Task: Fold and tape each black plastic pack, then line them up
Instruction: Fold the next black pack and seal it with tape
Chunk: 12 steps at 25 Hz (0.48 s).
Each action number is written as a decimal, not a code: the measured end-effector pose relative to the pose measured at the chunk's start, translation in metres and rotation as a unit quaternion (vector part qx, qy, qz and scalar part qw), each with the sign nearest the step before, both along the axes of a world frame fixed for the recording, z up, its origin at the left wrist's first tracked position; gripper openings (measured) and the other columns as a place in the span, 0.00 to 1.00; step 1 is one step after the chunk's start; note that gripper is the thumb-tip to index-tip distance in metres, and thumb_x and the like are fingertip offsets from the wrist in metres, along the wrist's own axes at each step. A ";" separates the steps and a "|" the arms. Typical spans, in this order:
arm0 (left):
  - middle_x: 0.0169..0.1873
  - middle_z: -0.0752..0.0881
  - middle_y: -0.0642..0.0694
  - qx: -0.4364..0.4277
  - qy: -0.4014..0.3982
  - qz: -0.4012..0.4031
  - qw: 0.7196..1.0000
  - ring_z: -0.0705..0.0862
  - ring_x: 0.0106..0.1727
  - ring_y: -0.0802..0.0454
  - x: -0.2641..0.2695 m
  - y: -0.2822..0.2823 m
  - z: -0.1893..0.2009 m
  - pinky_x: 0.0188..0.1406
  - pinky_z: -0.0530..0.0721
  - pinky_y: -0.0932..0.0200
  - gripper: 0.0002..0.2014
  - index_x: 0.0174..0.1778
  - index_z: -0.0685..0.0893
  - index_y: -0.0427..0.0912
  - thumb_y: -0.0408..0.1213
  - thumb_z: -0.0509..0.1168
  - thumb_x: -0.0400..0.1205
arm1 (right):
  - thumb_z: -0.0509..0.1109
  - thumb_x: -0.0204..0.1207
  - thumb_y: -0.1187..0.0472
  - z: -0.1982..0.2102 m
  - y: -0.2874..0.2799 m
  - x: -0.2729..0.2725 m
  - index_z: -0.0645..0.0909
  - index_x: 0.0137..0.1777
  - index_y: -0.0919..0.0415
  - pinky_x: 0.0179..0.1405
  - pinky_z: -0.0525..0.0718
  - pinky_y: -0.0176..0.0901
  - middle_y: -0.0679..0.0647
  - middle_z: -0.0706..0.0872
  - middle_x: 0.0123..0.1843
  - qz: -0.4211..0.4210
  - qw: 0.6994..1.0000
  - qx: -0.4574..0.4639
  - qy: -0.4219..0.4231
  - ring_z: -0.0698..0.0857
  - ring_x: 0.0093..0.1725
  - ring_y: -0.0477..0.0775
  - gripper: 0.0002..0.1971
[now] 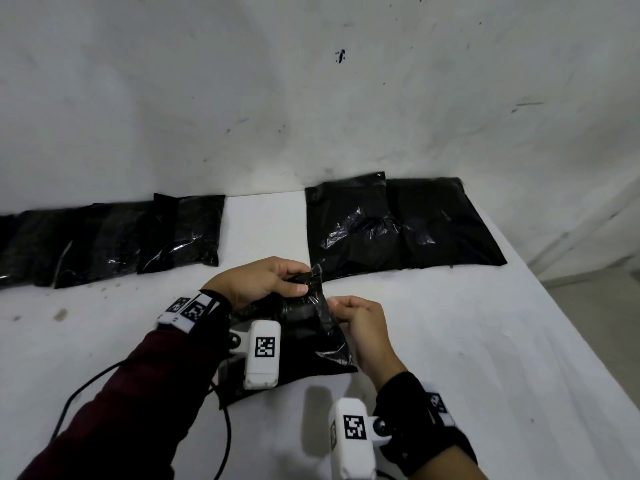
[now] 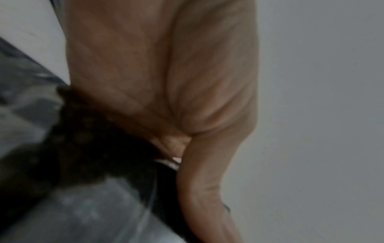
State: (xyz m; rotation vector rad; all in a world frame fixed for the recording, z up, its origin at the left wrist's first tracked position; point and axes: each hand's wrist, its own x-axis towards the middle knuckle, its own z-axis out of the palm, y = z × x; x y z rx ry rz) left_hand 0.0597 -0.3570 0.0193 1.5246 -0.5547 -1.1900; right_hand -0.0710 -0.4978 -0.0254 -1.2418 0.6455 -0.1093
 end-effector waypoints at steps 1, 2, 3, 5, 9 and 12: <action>0.47 0.87 0.41 -0.006 -0.009 0.002 1.000 0.86 0.45 0.50 -0.001 0.001 0.002 0.50 0.84 0.61 0.16 0.56 0.83 0.34 0.32 0.67 0.71 | 0.69 0.74 0.71 0.002 0.002 0.001 0.87 0.41 0.71 0.41 0.86 0.45 0.62 0.88 0.36 0.014 1.000 0.013 0.002 0.86 0.38 0.58 0.06; 0.46 0.87 0.43 -0.012 -0.021 0.008 1.000 0.86 0.45 0.52 -0.003 0.003 0.005 0.51 0.83 0.62 0.16 0.55 0.83 0.35 0.32 0.67 0.71 | 0.67 0.73 0.73 0.005 0.005 0.002 0.88 0.41 0.70 0.38 0.85 0.43 0.63 0.88 0.36 0.029 0.999 0.020 0.009 0.87 0.37 0.58 0.07; 0.44 0.88 0.46 -0.020 -0.031 0.011 0.999 0.86 0.46 0.53 -0.004 0.004 0.007 0.51 0.83 0.63 0.16 0.55 0.83 0.36 0.32 0.67 0.71 | 0.66 0.71 0.75 0.006 0.008 0.003 0.88 0.41 0.69 0.37 0.85 0.41 0.63 0.88 0.36 0.042 0.998 0.030 0.018 0.87 0.36 0.58 0.09; 0.45 0.89 0.49 -0.035 -0.036 0.010 0.999 0.86 0.47 0.55 -0.006 0.006 0.010 0.51 0.82 0.65 0.17 0.56 0.82 0.35 0.32 0.66 0.71 | 0.64 0.68 0.73 0.004 0.013 0.005 0.87 0.41 0.70 0.40 0.81 0.44 0.66 0.86 0.38 0.079 0.995 0.058 0.029 0.84 0.38 0.60 0.09; 0.47 0.88 0.44 -0.044 -0.030 0.018 0.998 0.87 0.48 0.52 -0.008 0.009 0.011 0.51 0.82 0.62 0.14 0.55 0.82 0.37 0.32 0.66 0.73 | 0.68 0.69 0.67 0.002 0.016 0.006 0.84 0.45 0.73 0.43 0.77 0.49 0.67 0.81 0.41 0.136 0.989 0.058 0.030 0.80 0.42 0.61 0.09; 0.36 0.87 0.48 -0.024 -0.037 0.032 0.999 0.85 0.36 0.56 -0.008 0.007 0.011 0.40 0.84 0.65 0.08 0.52 0.80 0.40 0.27 0.65 0.79 | 0.68 0.75 0.69 0.010 0.007 0.004 0.86 0.45 0.71 0.38 0.84 0.38 0.62 0.88 0.39 0.103 0.993 -0.056 0.014 0.86 0.39 0.56 0.06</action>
